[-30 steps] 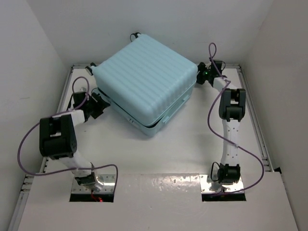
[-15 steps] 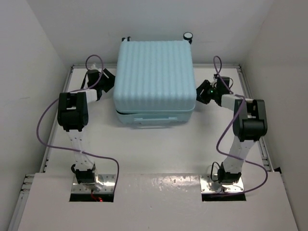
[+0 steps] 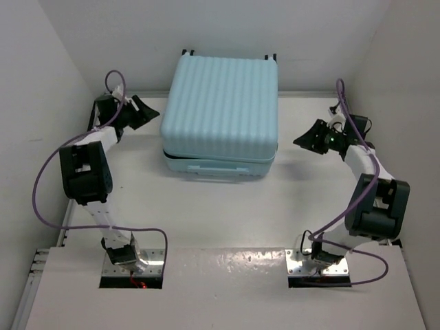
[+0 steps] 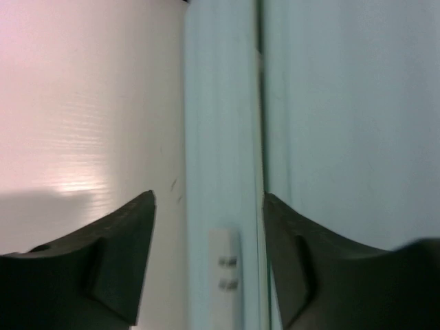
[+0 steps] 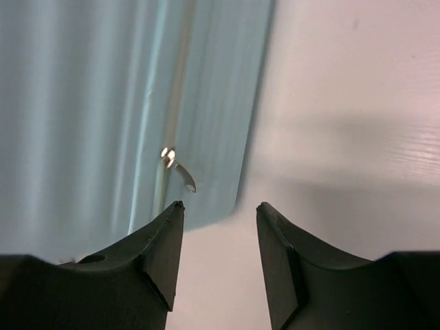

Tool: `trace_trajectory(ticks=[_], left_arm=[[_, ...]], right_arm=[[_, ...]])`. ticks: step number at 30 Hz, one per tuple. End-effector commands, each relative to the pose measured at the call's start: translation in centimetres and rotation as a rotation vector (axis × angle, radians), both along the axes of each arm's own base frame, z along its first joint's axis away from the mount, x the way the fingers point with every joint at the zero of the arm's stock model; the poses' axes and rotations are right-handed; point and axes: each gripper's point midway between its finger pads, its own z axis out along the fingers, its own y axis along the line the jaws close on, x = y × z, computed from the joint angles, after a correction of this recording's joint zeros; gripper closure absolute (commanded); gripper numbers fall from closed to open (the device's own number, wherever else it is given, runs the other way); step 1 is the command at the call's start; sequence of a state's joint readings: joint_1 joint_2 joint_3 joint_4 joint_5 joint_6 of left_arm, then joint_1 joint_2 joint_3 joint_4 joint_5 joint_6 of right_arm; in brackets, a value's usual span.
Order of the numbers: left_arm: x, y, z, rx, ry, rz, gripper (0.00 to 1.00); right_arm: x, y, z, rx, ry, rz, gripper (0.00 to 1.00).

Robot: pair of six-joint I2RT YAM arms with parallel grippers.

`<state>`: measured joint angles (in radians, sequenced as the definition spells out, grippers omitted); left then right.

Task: Pack the luggage

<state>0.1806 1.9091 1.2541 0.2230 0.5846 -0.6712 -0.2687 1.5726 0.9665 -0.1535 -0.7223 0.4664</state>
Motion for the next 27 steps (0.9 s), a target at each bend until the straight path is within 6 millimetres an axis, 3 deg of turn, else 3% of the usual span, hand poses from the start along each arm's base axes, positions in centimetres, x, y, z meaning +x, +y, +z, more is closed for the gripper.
trace_trajectory(ticks=[1,2,3,4,5,6,8,9,10,12,13,16,21,27], left_arm=[[-4.8,-1.7,3.3,0.145,-0.095,-0.365,0.36],[-5.9,-1.8,3.4,0.175,-0.101,-0.383,0.37],[-8.0,-2.1,1.7,0.223,-0.114,-0.432,0.37],[-9.6,-2.3,4.4,0.302,-0.210,-0.447,0.37],[-11.0,-3.1,4.8,0.363,-0.260,-0.489,0.37],[-13.3,-4.6,3.2,0.468,-0.315,-0.595,0.39],[-15.9,-6.3,3.9,0.599,-0.422,-0.700,0.40],[-17.3,-7.1,5.1,0.668,-0.499,-0.744,0.42],[-19.0,-8.3,4.2,0.744,-0.555,-0.856,0.45],[-20.7,-9.5,4.6,0.833,-0.648,-0.959,0.47],[-22.2,-10.5,3.6,0.899,-0.691,-1.076,0.50],[-25.1,-13.0,3.2,0.992,-0.812,-1.272,0.52],[-27.9,-15.8,1.2,0.994,-0.847,-1.416,0.53],[-26.9,-17.1,-1.0,1.083,-0.854,-1.365,0.53]], right_arm=[[-2.9,1.7,2.2,-0.129,-0.241,0.287,0.54],[-2.9,1.4,2.2,-0.176,-0.289,0.321,0.54],[-3.1,1.7,2.6,-0.179,-0.316,0.343,0.54],[-2.9,1.3,2.7,-0.254,-0.390,0.387,0.54],[-2.8,1.3,2.7,-0.272,-0.407,0.396,0.54],[-2.7,1.4,2.7,-0.285,-0.425,0.412,0.54],[-2.4,1.4,2.8,-0.326,-0.499,0.459,0.54],[-2.3,1.6,2.8,-0.336,-0.509,0.477,0.55],[-2.2,1.6,2.6,-0.366,-0.531,0.506,0.57],[-2.2,1.8,2.1,-0.386,-0.526,0.568,0.59],[-2.3,2.0,1.9,-0.370,-0.517,0.583,0.60],[-2.4,1.9,1.7,-0.376,-0.527,0.612,0.60],[-2.3,2.1,1.2,-0.370,-0.569,0.632,0.60],[-2.1,2.3,0.1,-0.328,-0.572,0.644,0.59]])
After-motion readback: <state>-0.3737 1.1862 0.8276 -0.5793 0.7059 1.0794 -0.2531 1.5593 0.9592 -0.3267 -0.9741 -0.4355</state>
